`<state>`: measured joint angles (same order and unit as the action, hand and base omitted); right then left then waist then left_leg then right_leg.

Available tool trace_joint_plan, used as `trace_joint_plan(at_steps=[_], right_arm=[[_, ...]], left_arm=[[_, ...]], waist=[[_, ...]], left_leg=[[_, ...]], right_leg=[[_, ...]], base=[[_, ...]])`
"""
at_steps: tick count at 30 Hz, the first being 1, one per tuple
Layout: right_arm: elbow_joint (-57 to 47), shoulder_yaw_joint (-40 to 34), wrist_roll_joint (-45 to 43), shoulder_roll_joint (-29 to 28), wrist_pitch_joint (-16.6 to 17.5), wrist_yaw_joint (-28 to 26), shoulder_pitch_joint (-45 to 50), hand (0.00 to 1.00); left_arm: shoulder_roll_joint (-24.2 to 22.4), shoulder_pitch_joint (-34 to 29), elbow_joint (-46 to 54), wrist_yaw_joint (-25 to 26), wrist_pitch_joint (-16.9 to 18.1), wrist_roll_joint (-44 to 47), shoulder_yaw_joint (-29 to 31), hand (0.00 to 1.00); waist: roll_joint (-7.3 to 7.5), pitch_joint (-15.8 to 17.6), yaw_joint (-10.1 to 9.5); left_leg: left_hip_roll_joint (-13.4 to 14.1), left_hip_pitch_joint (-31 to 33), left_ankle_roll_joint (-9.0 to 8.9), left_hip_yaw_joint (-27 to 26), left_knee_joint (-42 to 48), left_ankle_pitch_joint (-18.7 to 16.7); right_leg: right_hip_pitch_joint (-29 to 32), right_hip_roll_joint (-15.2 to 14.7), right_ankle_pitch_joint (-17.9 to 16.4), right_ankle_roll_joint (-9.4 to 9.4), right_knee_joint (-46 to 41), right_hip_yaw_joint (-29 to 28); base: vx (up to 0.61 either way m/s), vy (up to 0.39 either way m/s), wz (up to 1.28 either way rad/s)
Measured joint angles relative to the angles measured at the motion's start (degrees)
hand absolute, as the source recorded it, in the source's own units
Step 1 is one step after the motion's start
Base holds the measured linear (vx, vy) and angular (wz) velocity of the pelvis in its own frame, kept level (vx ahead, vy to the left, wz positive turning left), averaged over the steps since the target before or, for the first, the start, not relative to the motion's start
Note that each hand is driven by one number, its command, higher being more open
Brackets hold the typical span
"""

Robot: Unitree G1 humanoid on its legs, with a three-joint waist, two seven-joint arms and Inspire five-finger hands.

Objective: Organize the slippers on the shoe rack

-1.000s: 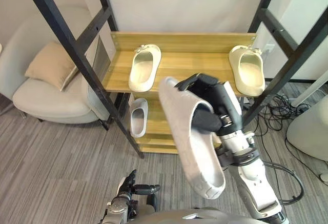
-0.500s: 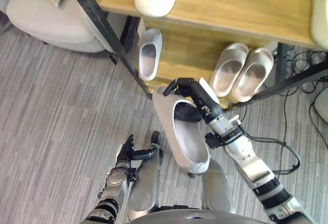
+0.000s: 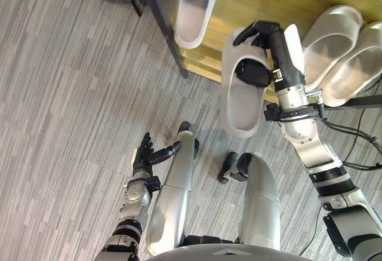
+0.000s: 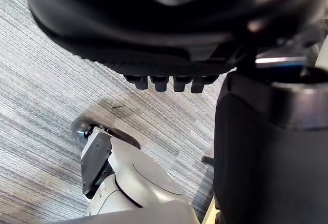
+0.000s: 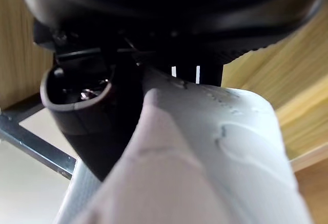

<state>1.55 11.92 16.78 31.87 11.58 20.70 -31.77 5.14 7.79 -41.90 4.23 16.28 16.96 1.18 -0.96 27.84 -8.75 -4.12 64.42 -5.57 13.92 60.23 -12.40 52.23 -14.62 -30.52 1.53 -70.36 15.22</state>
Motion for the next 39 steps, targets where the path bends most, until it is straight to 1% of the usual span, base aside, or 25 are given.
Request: trace_joint_plan(at_steps=[4, 8, 10, 15, 17, 22, 23, 31, 39], right_arm=[[3.19, 0.08, 3.93, 0.13, -0.49, 2.86, -6.31, 0.00], [9.99, 0.13, 6.17, 0.28, -2.38, 6.42, -14.52, 0.00], [13.25, 0.32, 6.32, 0.58, -3.03, 7.15, -17.46, 0.00], [22.04, 0.63, 6.75, 2.24, -4.82, 7.62, -23.21, 0.00], [25.58, 0.68, 6.73, 2.27, -6.05, 8.50, -25.40, 0.00], [31.16, 1.89, 6.65, 3.14, -6.54, 9.46, -29.56, 0.00], [32.53, 3.13, 6.60, 4.10, -6.52, 9.83, -31.17, 1.00], [36.68, 5.62, 5.61, 4.73, -6.58, 11.24, -36.88, 1.00], [37.21, 5.56, 5.41, 4.71, -7.54, 11.68, -37.28, 1.00]], left_arm=[[-0.40, 0.31, 0.55, 0.12, 0.30, 0.00, -0.03, 1.00], [-0.34, 0.37, 1.21, 0.41, 0.55, 0.00, -0.23, 1.00], [-0.34, 0.57, 1.23, 0.74, 0.57, 0.00, -0.24, 1.00], [-0.37, 1.15, 1.23, 1.81, 0.58, 0.00, -1.32, 1.00], [-0.31, 1.48, 1.22, 2.32, 0.62, 0.04, -2.06, 1.00], [-0.13, 1.69, 1.22, 2.86, 0.78, 0.04, -2.58, 1.00], [-0.10, 1.70, 1.22, 2.87, 0.81, 0.04, -2.60, 1.00], [0.25, 1.86, 1.07, 4.05, 0.78, 0.60, -3.22, 1.00], [0.44, 2.45, 0.11, 4.23, 0.74, 1.06, -4.09, 1.00]], waist=[[0.38, 0.18, -0.83], [0.67, 0.23, -1.15], [0.91, 0.34, -1.50], [0.98, 0.38, -2.09], [1.01, 0.40, -2.40], [1.24, 0.48, -2.60], [1.27, 0.49, -2.61], [1.56, 0.59, -2.75], [1.61, 0.57, -2.89]], left_leg=[[-0.36, 1.81, -0.18, -0.07, 1.05, 0.11], [-0.86, 3.33, -0.83, -0.02, 1.01, 0.76], [-1.05, 3.95, -1.04, 0.07, 0.86, 0.97], [-2.06, 5.54, -1.42, 0.72, -0.03, 1.90], [-2.34, 6.13, -1.61, 1.04, -0.22, 2.11], [-2.91, 6.91, -1.68, 1.03, -0.92, 2.83], [-3.01, 7.53, -1.73, 1.10, -1.04, 3.08], [-3.37, 8.93, -2.14, 1.42, -1.41, 3.73], [-3.94, 8.91, -2.31, 1.68, -2.44, 4.52]], right_leg=[[1.74, -0.65, -0.58, -0.21, -1.72, 0.01], [3.42, -1.28, -0.90, -0.25, -2.63, 0.10], [4.08, -1.47, -0.90, -0.30, -2.80, 0.18], [5.42, -2.43, -1.06, -0.29, -2.97, 0.98], [5.82, -2.73, -1.17, -0.36, -3.06, 1.51], [6.81, -3.44, -1.28, -0.38, -3.25, 1.58], [7.48, -3.56, -1.28, -0.39, -3.37, 1.63], [9.10, -3.93, -1.28, -0.39, -3.98, 1.86], [9.17, -4.58, -1.28, -0.39, -3.97, 2.23]], base=[[-0.04, 0.026, 0.06], [-0.01, 0.014, 0.07], [0.01, 0.009, 0.07], [0.03, 0.017, 0.14], [0.03, 0.022, 0.11], [0.03, 0.026, 0.08], [0.02, 0.020, 0.05], [0.03, 0.021, 0.03], [0.05, 0.031, 0.06]])
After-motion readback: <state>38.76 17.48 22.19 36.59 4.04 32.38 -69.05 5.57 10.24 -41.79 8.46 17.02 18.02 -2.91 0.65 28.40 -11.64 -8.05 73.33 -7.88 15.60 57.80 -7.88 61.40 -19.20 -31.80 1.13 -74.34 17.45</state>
